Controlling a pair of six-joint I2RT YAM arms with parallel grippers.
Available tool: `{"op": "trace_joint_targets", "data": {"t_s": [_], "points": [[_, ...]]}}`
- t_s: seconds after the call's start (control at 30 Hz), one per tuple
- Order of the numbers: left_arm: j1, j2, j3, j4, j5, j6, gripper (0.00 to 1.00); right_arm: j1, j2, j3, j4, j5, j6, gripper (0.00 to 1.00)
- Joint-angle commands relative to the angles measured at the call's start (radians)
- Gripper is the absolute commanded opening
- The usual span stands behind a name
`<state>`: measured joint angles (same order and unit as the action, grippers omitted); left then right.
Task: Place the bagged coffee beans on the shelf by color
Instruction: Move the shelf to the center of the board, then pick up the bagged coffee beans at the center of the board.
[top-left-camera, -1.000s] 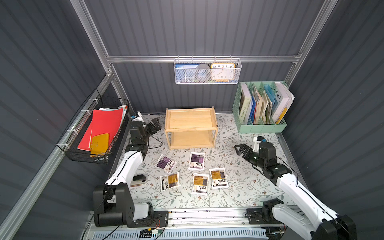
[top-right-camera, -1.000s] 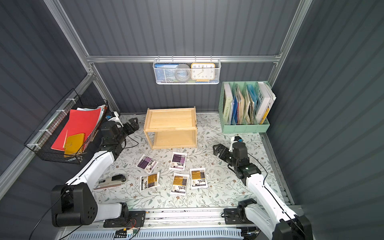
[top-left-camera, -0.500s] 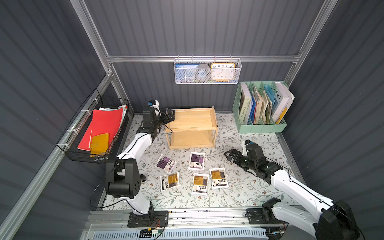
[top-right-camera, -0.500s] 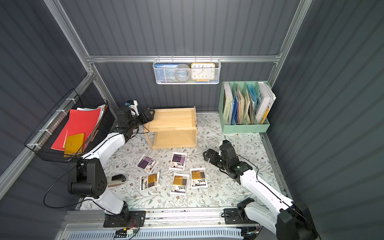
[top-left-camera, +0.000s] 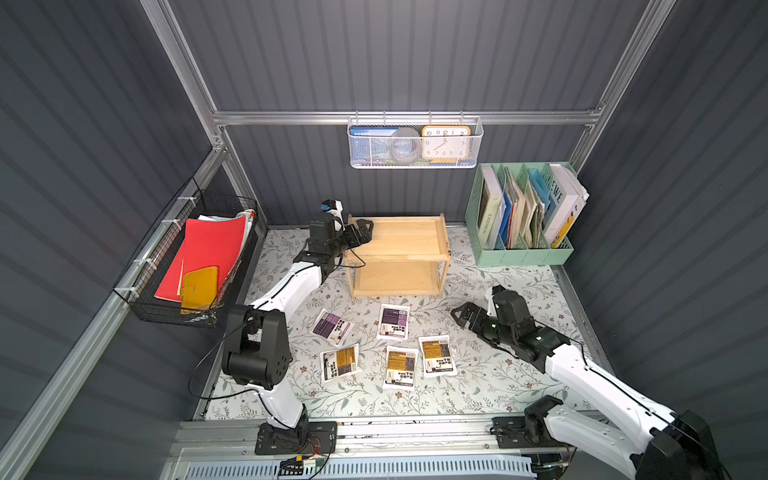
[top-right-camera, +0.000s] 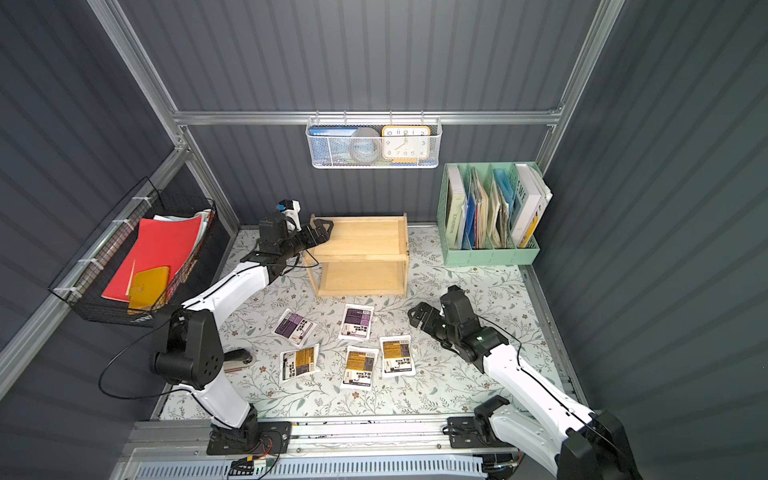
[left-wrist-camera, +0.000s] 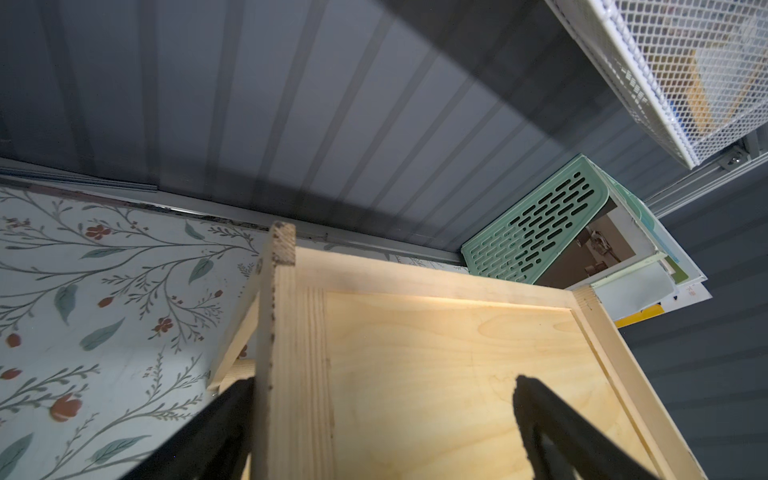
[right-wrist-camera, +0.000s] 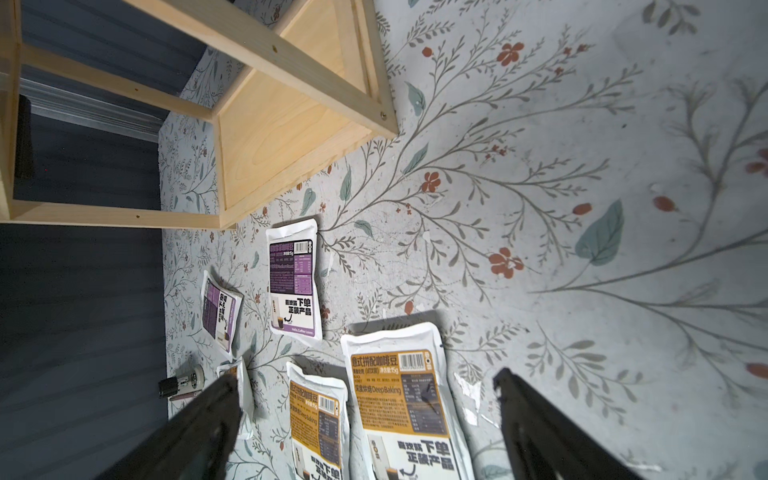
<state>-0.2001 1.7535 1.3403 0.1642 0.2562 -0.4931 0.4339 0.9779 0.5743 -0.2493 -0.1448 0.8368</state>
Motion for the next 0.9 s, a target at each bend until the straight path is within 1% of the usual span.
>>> {"op": "trace_joint_targets", "data": {"t_s": [0.0,0.07,0.1,0.13,0.27,0.37,0.47,0.53,0.57,0.6,0.63,0.73,0.83,0.87], "points": [[-0.042,0.04,0.055,0.033,0.0,-0.025,1.0,0.005,-0.023,-0.013,-0.044,0.024,0.01,0.99],[-0.062,0.061,0.063,0.032,-0.005,-0.027,1.0,0.004,-0.028,-0.015,-0.052,0.024,0.01,0.99],[-0.074,0.068,0.101,0.033,-0.013,-0.027,1.0,0.004,-0.03,-0.017,-0.056,0.024,0.012,0.99],[-0.084,0.073,0.107,0.035,-0.017,-0.029,1.0,0.005,-0.03,-0.019,-0.059,0.024,0.014,0.99],[-0.093,0.067,0.096,0.039,-0.072,-0.057,1.0,0.005,-0.031,-0.019,-0.085,0.012,0.016,0.99],[-0.093,0.018,0.083,-0.015,-0.178,-0.081,1.0,0.005,-0.031,-0.023,-0.108,-0.013,0.012,0.99],[-0.09,-0.05,0.048,-0.1,-0.35,-0.076,1.0,0.005,-0.02,-0.03,-0.132,-0.054,0.01,0.99],[-0.086,-0.094,0.049,-0.161,-0.461,-0.061,1.0,0.005,-0.009,-0.037,-0.14,-0.089,0.011,0.99],[-0.083,-0.113,0.045,-0.179,-0.495,-0.053,1.0,0.005,-0.004,-0.043,-0.138,-0.092,0.013,0.99],[-0.081,-0.136,0.039,-0.206,-0.535,-0.048,1.0,0.007,0.0,-0.049,-0.137,-0.141,0.018,0.99],[-0.079,-0.159,0.026,-0.221,-0.559,-0.039,1.0,0.011,0.007,-0.055,-0.133,-0.158,0.023,0.98],[-0.079,-0.23,-0.03,-0.258,-0.562,-0.02,1.0,0.027,0.023,-0.071,-0.127,-0.194,0.032,0.97],[-0.08,-0.3,-0.106,-0.287,-0.535,0.002,1.0,0.046,0.03,-0.089,-0.12,-0.218,0.043,0.96],[-0.082,-0.321,-0.128,-0.3,-0.508,0.009,1.0,0.05,0.03,-0.096,-0.116,-0.226,0.05,0.96]]}}
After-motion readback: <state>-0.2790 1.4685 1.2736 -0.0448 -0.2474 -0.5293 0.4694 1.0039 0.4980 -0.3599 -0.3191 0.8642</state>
